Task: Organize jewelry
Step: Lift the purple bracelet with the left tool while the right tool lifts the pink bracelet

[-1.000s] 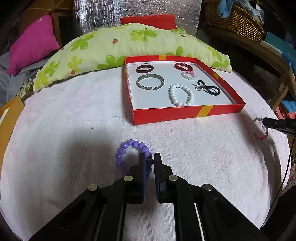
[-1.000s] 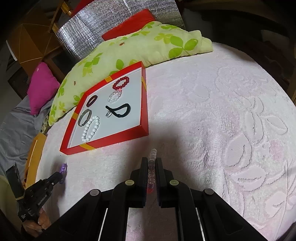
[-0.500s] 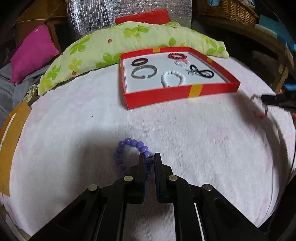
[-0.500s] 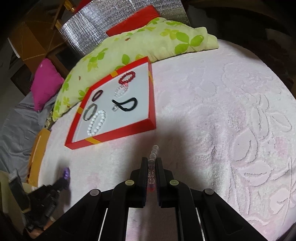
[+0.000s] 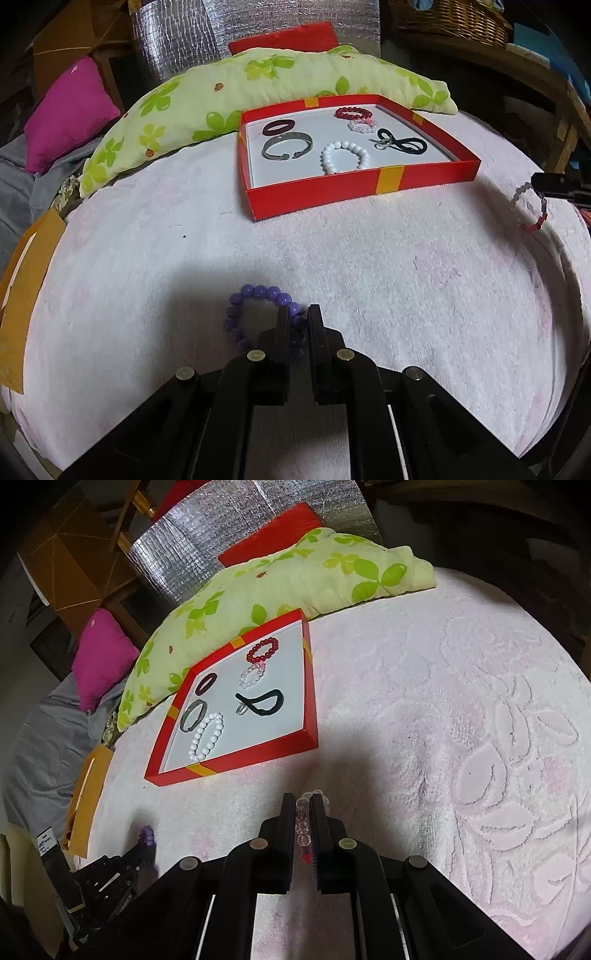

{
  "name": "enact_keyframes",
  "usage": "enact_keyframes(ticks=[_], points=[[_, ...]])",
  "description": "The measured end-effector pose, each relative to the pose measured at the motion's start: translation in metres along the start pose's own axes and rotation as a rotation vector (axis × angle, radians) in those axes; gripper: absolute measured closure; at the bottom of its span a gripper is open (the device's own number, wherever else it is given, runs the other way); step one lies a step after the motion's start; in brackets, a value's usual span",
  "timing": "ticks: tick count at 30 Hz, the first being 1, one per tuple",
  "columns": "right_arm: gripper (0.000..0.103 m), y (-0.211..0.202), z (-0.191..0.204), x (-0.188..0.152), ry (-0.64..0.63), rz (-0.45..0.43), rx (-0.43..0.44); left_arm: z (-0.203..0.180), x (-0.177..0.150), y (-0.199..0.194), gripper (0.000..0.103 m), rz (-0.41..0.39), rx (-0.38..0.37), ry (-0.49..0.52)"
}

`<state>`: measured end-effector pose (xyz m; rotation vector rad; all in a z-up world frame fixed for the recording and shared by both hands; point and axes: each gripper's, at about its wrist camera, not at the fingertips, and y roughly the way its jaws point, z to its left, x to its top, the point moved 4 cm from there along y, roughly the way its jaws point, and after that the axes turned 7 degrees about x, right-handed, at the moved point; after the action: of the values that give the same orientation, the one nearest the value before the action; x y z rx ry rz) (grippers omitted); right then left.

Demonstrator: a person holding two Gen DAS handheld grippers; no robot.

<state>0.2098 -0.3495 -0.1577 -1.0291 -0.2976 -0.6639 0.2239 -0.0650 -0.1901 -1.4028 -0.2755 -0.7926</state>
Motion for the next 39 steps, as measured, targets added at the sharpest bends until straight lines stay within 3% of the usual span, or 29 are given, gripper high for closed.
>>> enact_keyframes(ticks=[9,12,14,20,26,31,33,35,39], points=[[0.094,0.001,-0.003,-0.002,0.003,0.006,-0.01,0.02,-0.001,-0.001,0.092,-0.015,-0.042,-0.08],[0.094,0.0,-0.007,-0.001,0.007,0.005,-0.015,0.027,-0.003,-0.005,0.075,-0.029,-0.066,-0.104],[0.094,-0.001,-0.009,-0.001,0.012,0.005,-0.015,0.03,-0.004,-0.006,0.053,-0.03,-0.071,-0.111],[0.094,0.002,-0.01,-0.002,0.01,0.015,-0.015,0.046,-0.01,0.004,0.042,0.01,-0.056,-0.179],[0.094,0.004,-0.008,-0.004,0.002,0.02,-0.019,0.039,-0.013,0.013,0.038,0.029,-0.058,-0.159],[0.094,0.004,-0.009,-0.005,-0.001,0.021,-0.024,0.033,-0.011,0.015,0.041,0.012,-0.062,-0.146],[0.094,0.004,-0.009,-0.005,-0.003,0.024,-0.023,0.03,-0.01,0.015,0.053,0.002,-0.044,-0.123],[0.094,0.005,-0.008,-0.005,-0.004,0.025,-0.022,0.031,-0.009,0.016,0.076,0.002,-0.058,-0.121],[0.094,0.005,-0.005,-0.005,-0.004,0.024,-0.014,0.032,-0.008,0.016,0.085,-0.007,-0.059,-0.117]])
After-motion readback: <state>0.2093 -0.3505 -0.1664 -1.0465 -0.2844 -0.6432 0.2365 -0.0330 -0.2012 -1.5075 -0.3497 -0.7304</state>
